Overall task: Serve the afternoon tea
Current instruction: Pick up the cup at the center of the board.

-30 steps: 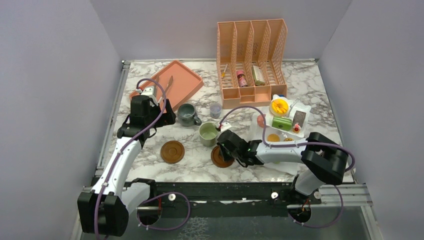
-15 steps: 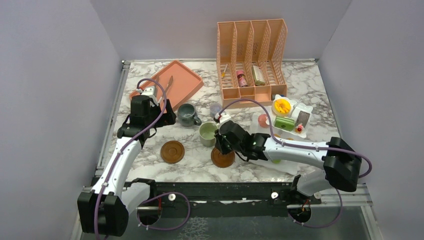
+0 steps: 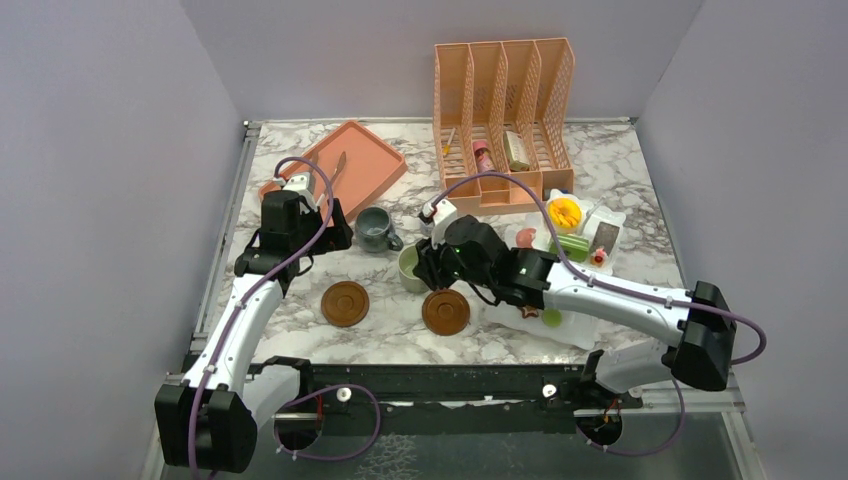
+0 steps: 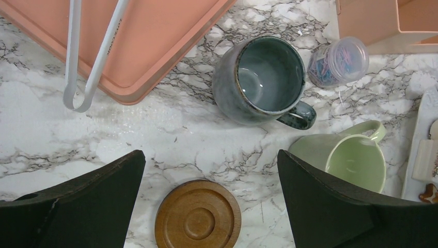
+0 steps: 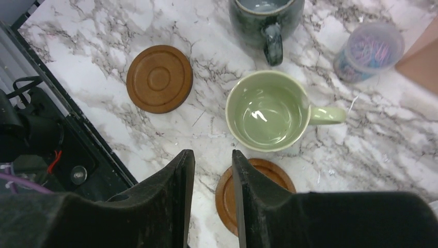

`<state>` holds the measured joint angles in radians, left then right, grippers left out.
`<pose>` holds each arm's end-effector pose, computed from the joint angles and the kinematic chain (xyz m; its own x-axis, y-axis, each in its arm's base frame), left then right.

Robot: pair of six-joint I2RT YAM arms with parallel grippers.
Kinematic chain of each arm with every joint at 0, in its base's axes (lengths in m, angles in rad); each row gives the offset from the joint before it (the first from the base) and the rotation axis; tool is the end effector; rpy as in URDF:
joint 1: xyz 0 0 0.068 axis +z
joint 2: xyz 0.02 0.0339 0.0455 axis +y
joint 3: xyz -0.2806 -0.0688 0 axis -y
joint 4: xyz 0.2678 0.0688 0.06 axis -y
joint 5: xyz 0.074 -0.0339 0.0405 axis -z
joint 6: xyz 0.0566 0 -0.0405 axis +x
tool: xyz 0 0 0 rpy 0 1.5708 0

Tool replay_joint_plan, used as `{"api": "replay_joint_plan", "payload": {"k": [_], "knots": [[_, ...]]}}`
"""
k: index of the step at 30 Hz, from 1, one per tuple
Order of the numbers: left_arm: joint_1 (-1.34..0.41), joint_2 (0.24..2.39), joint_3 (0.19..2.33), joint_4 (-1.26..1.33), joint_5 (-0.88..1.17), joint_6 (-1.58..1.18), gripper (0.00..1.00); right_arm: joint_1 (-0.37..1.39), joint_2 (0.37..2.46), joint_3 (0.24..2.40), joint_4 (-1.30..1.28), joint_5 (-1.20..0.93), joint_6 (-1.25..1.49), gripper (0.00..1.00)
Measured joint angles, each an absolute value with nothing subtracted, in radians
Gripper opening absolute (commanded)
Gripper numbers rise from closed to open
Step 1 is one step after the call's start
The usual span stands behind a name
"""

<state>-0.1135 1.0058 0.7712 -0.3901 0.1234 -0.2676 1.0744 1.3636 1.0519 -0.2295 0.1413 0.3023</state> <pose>0.2474 -0.0352 0.2705 -0.6164 -0.1938 -0.7632 0.0504 0.9575 -0.2839 0.1723 0.3013 0.2961 -0.4763 -0.2605 -0.8398 -0.7031 0.6863 0.1859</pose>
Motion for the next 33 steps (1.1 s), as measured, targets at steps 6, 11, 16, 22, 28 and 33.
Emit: {"api": "replay_joint_plan", "payload": {"k": [6,11,16,22,28,33], "knots": [[-0.113,0.998,0.771,-0.389,0.125,-0.265,0.98,1.074,1.413,1.095,-0.226,0.138,0.204,0.45],[-0.113,0.989,0.771,-0.389,0.125,-0.265,0.98,1.074,1.505,1.126,-0.226,0.130,0.134,0.46],[-0.113,0.984,0.771,-0.389,0.125,-0.264,0.97,1.074,1.623,1.205,-0.225,0.118,0.075,0.48],[-0.116,0.983,0.771,-0.389,0.124,-0.264,0.97,1.072,1.721,1.254,-0.218,0.118,0.024,0.48],[-0.122,0.982,0.771,-0.389,0.124,-0.261,0.97,1.072,1.770,1.267,-0.220,0.118,-0.002,0.45],[-0.126,0.980,0.771,-0.389,0.124,-0.260,0.97,1.072,1.792,1.275,-0.220,0.119,-0.011,0.43]]}}
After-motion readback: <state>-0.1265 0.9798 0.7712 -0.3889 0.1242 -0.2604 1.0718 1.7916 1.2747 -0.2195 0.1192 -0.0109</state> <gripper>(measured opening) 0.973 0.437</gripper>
